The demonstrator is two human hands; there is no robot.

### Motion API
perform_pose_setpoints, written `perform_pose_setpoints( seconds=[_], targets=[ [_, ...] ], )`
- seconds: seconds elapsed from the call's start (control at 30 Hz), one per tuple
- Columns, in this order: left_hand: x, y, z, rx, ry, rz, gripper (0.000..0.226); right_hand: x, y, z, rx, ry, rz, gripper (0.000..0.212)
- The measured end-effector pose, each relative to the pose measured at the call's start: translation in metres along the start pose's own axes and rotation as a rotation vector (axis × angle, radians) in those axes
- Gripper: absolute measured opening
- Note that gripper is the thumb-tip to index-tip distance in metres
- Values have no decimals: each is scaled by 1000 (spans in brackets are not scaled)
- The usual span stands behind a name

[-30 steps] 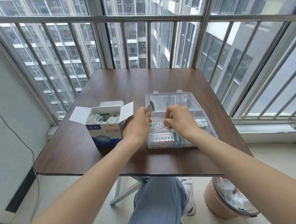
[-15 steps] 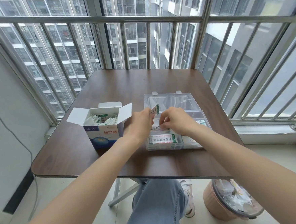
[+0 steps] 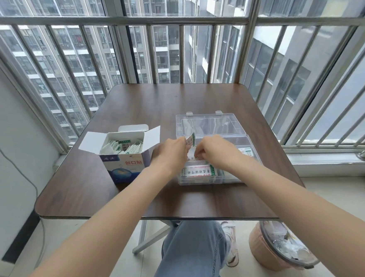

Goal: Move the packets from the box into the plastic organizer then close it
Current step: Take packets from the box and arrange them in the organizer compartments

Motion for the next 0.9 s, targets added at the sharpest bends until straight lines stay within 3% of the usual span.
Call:
perform_pose_setpoints(
  seconds=[0.17, 0.3, 0.57, 0.9],
  targets=[
    [0, 3, -2, 20, -6, -9, 30, 3, -6, -5, 103, -2, 28, 34],
    [0, 3, -1, 48, -3, -14, 30, 4, -19, -4, -2, 23, 117, 35],
    [8, -1, -3, 209, -16, 154, 23, 6, -9, -12, -2, 98, -4, 32],
    [5, 7, -2, 139, -3, 15, 28, 4, -4, -7, 34, 105, -50, 32]
  ],
)
Point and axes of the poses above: each hand's wrist, its own x-axis away from the middle knuckle, its own y-axis out of the palm, z = x × y, the point moved 4 cm from there along -x, towards the middle knuckle, and after that the axes turned 15 degrees about -x, right-handed, at the moved point
